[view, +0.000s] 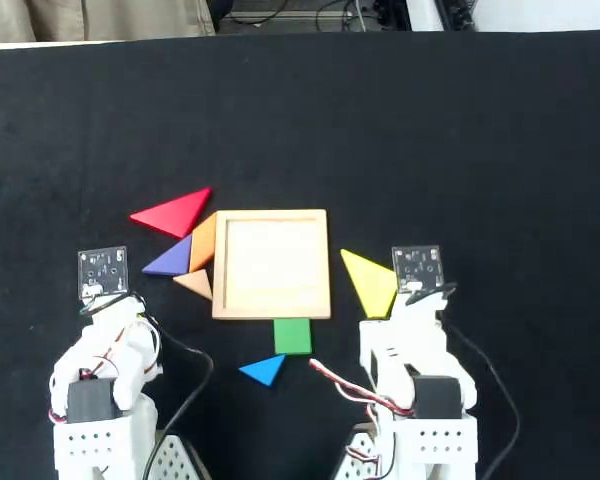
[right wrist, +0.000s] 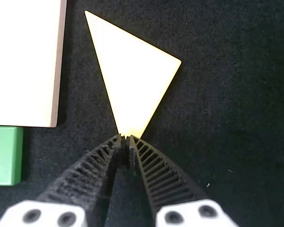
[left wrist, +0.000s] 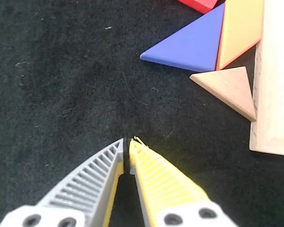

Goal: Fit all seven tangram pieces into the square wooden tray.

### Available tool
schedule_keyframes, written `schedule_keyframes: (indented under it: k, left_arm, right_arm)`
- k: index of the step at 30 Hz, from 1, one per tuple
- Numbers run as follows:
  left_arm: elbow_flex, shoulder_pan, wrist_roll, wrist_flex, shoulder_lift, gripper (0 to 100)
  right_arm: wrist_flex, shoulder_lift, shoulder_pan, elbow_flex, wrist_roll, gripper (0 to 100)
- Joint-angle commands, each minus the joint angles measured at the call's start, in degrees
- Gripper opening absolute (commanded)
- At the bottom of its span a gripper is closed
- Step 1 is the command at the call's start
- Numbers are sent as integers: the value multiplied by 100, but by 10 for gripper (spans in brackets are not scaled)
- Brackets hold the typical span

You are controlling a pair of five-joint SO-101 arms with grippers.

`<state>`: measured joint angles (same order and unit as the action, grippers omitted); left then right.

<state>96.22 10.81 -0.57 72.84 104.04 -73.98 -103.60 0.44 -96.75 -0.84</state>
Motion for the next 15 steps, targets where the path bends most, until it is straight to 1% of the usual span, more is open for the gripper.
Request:
schedule_keyframes:
  k: [1,10,15]
  left_arm:
    - [110,-13,18,18,18,30]
    - [110,-13,18,18,18,30]
    - [110,-391,35,18,26,30]
  right_arm:
    - [-26,-374,79,13,-18,11]
    - [-26,-374,79,13,-18,11]
    - [-26,-374,62,13,18,11]
